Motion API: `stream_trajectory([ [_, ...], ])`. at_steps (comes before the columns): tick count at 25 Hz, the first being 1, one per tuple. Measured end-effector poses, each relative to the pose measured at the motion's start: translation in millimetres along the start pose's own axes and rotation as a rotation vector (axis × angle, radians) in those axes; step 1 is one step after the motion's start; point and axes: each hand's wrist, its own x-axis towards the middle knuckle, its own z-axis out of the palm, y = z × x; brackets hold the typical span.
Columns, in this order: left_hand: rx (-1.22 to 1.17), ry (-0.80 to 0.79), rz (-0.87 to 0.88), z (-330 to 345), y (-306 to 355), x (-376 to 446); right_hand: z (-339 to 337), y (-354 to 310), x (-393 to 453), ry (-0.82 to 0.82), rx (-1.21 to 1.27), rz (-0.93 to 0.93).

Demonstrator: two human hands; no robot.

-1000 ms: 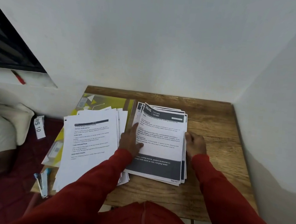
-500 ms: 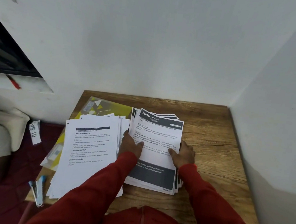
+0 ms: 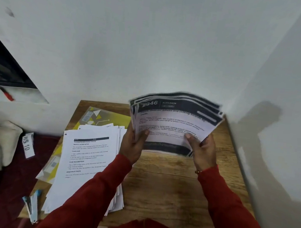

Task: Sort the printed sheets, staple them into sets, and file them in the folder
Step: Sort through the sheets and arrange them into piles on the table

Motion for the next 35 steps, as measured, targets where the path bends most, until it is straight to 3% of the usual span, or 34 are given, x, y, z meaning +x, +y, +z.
stream_trajectory([
  [5,-0.019,0.027,0.103,8,19,-13,-3,-14,-13,-0.046,0.014,-0.087],
  [8,-0.027,0.052,0.074,14,20,-13,-7,-10,-17,-0.028,-0.038,-0.128],
  [13,0.089,0.086,-0.017,17,-2,-10,-4,8,-20,-0.055,-0.160,-0.044],
  [17,0.032,0.106,-0.099,25,-6,-8,-22,16,-20,-0.024,-0.248,-0.042],
  [24,0.009,-0.220,-0.381,88,-7,-10,-103,41,-12,0.317,-0.509,0.178],
  [31,0.375,-0.596,-0.320,145,-69,-34,-160,72,-9,0.324,-0.670,0.408],
  [35,0.435,-0.546,-0.362,139,-42,-44,-163,76,-16,0.302,-0.901,0.393],
])
